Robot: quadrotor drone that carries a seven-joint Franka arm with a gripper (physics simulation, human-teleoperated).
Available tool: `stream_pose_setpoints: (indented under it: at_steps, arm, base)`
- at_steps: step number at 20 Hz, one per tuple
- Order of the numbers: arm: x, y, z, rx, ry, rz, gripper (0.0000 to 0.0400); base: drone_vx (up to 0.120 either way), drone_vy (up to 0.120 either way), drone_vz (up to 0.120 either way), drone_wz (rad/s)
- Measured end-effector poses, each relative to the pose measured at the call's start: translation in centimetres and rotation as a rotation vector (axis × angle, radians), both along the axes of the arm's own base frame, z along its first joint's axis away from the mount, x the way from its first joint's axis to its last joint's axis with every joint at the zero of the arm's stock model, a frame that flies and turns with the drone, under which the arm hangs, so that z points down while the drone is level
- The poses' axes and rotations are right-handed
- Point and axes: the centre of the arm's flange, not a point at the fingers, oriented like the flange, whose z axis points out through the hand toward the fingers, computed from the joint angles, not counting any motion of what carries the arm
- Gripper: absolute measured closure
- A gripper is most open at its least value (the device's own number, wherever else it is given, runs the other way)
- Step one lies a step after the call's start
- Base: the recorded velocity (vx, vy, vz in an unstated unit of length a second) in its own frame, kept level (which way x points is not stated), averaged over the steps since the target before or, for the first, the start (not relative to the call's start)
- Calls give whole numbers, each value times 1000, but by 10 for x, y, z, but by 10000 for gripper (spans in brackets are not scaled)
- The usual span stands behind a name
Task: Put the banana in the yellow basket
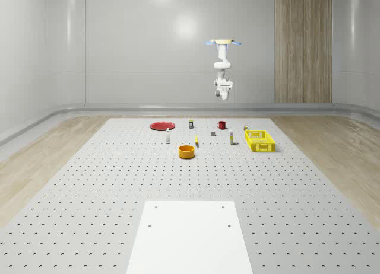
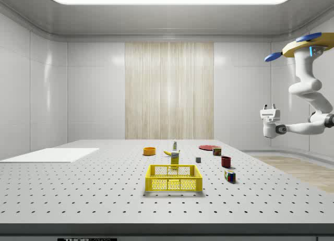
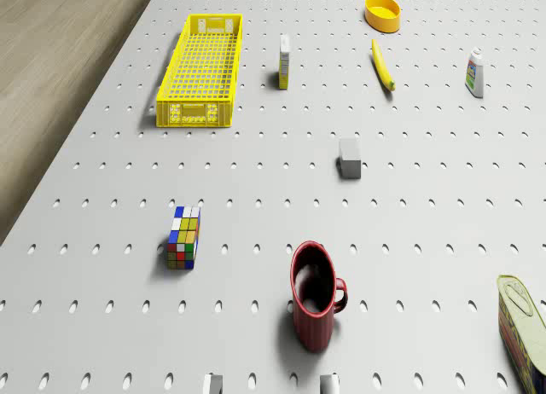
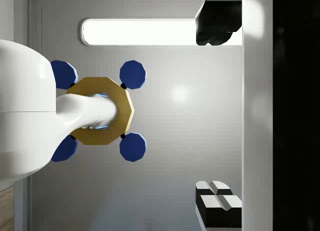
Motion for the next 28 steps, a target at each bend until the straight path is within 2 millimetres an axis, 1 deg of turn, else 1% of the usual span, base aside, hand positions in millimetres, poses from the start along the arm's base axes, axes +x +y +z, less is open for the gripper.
stream_pose_setpoints:
  at_steps: [3, 8, 13, 19, 28]
  arm:
    - [-3, 0, 23, 0, -2, 0, 0]
    - [-3, 0, 56, 0, -6, 0, 0]
    - [-1, 0, 78, 0, -10, 0, 0]
    - [0, 0, 89, 0, -15, 0, 0]
    - [-1, 0, 93, 0, -22, 0, 0]
  base:
    - [0, -93, 0, 0]
    - [0, -120, 0, 0]
    - [0, -120, 0, 0]
    - [0, -120, 0, 0]
    - [0, -120, 0, 0]
